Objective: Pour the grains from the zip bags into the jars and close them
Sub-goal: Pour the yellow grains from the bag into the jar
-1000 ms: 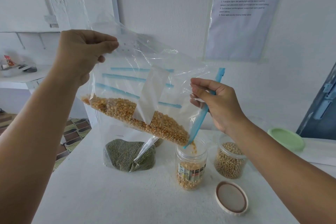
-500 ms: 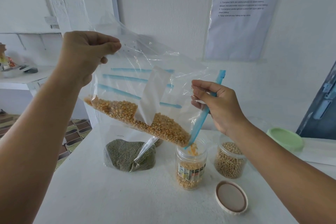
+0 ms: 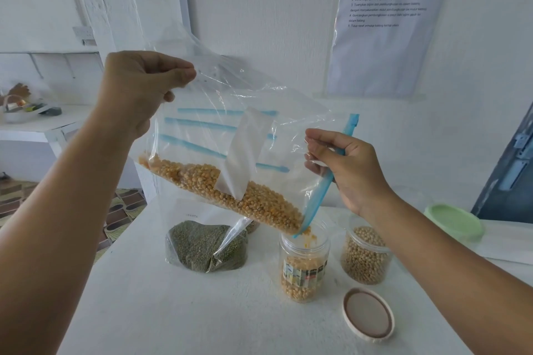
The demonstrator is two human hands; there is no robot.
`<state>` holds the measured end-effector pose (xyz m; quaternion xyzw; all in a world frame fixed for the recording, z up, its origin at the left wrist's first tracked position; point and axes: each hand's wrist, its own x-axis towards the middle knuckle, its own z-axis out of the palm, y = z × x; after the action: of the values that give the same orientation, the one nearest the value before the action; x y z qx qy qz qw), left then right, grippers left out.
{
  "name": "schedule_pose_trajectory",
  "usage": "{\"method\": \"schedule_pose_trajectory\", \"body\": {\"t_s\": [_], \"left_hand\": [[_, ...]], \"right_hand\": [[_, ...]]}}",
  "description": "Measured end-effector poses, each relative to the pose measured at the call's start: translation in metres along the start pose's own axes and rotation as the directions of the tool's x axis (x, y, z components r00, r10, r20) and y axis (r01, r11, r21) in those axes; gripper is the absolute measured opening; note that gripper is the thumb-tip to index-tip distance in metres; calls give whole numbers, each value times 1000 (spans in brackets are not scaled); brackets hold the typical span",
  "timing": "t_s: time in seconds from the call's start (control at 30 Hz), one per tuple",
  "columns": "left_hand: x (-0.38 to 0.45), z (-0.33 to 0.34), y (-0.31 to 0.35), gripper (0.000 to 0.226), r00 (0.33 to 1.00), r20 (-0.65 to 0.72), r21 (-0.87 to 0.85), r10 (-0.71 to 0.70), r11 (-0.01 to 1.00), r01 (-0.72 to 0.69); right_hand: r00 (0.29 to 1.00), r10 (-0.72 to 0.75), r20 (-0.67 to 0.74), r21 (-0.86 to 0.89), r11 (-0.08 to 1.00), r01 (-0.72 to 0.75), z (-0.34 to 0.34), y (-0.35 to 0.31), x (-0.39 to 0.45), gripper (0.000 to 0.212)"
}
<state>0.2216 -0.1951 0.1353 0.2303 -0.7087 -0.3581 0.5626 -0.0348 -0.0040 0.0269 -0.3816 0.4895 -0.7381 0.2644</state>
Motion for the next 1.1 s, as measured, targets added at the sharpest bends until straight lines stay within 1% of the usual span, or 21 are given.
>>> {"method": "schedule_pose_trajectory", "body": {"t_s": [0.17,0.3,0.4,0.5,0.83,1.1], "left_hand": [[-3,1,3,16,1000,8,4,-2,1000,2],[-4,2,5,28,1000,21,60,6,998,-7],[-4,1,6,34,998,45,117,44,992,-49],[-5,2,8,33,995,71,147,74,986,-83],[-6,2,10,29,991,81,157,105,981,-117],[-6,1,10,33,993,70,172,96,979,-107]], "right_hand": [[1000,1,1,-5,1000,-1,0,2,1,21],[1000,3,0,1,1000,-3,-1,2,3,21],[1000,0,2,6,1000,0,-1,1,4,21],[1000,0,6,10,1000,0,-1,2,3,21],[1000,-6,4,-11,1000,6,-2,1,3,22],[1000,-4,-3,-11,1000,4,-2,3,1,22]]}}
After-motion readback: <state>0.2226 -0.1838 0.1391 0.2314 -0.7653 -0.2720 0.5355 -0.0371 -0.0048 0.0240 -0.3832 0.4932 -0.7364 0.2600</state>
